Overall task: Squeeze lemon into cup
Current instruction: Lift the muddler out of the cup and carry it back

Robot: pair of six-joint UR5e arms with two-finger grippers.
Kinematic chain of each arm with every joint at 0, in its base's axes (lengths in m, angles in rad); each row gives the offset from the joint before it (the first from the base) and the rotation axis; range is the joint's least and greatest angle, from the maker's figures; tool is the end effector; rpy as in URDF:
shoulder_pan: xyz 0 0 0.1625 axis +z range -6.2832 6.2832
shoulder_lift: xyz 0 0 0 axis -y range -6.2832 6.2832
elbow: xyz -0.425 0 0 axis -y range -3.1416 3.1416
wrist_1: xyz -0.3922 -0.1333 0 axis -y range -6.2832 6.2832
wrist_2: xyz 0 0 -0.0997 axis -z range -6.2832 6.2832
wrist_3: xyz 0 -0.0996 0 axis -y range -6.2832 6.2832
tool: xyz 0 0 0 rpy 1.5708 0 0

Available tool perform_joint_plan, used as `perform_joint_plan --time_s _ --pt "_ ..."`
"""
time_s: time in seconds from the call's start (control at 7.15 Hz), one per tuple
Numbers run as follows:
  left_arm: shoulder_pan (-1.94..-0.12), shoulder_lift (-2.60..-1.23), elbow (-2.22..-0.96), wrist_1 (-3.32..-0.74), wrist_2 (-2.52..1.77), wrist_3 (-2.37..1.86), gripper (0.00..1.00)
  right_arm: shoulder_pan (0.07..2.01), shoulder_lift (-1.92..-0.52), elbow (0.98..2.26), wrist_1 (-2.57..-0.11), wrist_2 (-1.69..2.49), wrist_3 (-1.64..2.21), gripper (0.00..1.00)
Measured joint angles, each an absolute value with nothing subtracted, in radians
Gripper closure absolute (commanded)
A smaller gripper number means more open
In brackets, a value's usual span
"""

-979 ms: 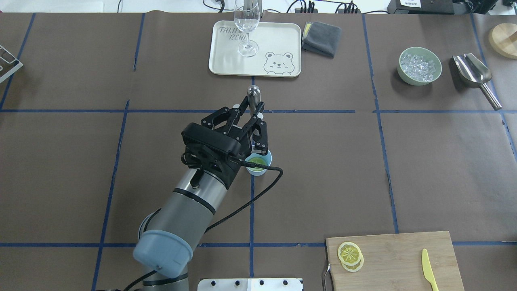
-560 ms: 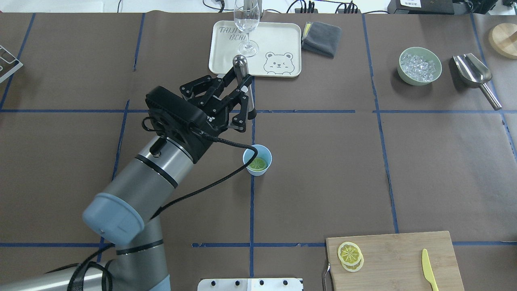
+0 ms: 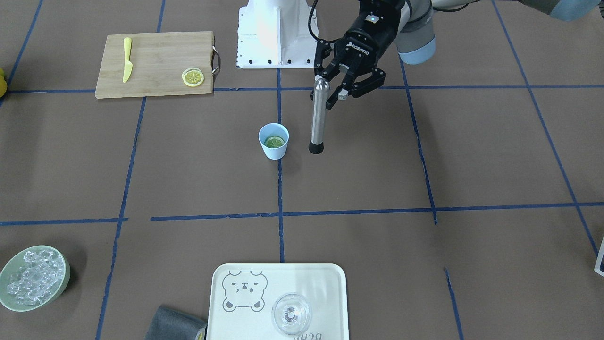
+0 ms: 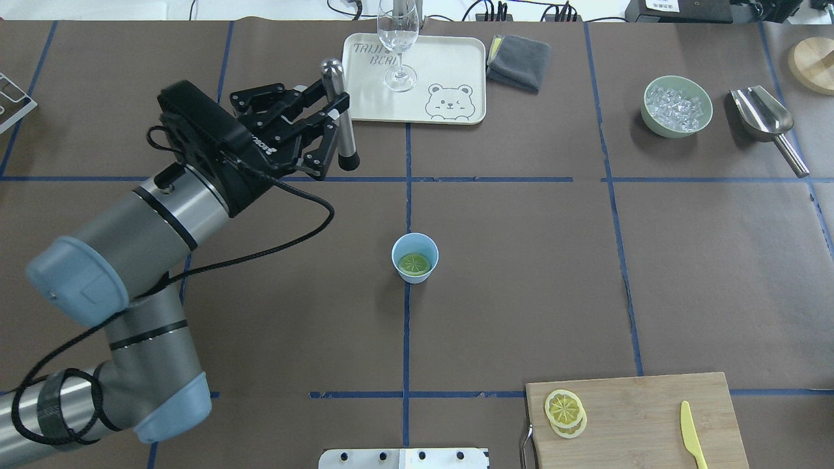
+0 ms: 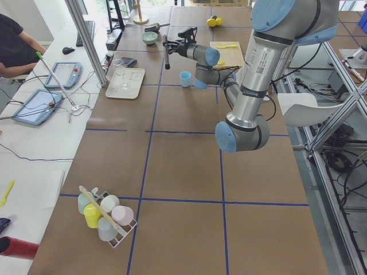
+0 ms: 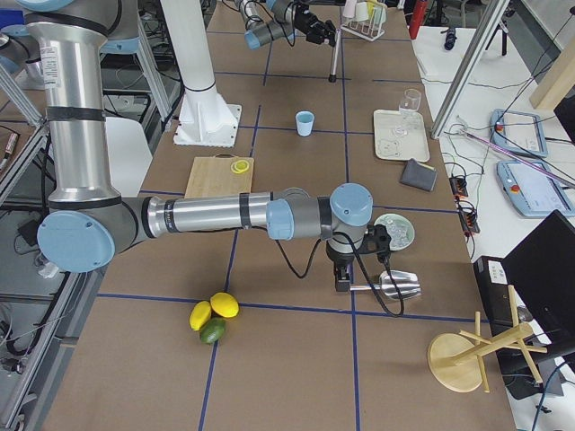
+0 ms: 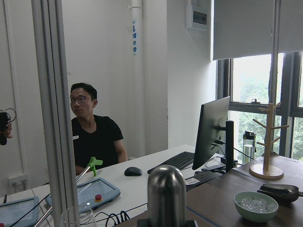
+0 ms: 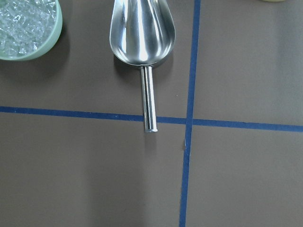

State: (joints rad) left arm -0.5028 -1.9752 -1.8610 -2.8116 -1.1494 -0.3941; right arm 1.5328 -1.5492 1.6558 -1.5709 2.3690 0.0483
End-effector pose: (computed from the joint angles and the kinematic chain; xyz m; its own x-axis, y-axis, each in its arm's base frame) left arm 0.3699 -0.4021 0.1766 0.5952 0.6342 -0.4934 0.5859 0.0776 0.8066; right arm 0.0427 -0.5077 0.6042 0.6956 -0.0545 0.7163 0.0042 0.9974 0.0718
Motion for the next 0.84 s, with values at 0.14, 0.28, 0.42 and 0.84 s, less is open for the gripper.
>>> perform_joint_plan --time_s 0.14,0.28,0.42,0.84 --pt "-0.549 -1.934 -1.874 -2.81 -1.218 -0.394 1.0 1.537 -1.567 1.659 -1.568 2.37 0.041 0.0" --pt "-0.593 -1.897 -1.888 -2.804 -1.283 -0.394 1.0 1.539 -1.586 1.662 -1.554 2.37 0.042 0.0" --pt "-0.646 -1.868 -1.91 -2.776 -1.369 -0.394 1.0 1.539 -1.606 1.662 -1.53 2.369 0.044 0.0" --pt "-0.829 -1.703 -1.974 -2.688 -1.687 -0.394 1.0 1.541 -1.621 1.663 -1.5 2.368 0.049 0.0"
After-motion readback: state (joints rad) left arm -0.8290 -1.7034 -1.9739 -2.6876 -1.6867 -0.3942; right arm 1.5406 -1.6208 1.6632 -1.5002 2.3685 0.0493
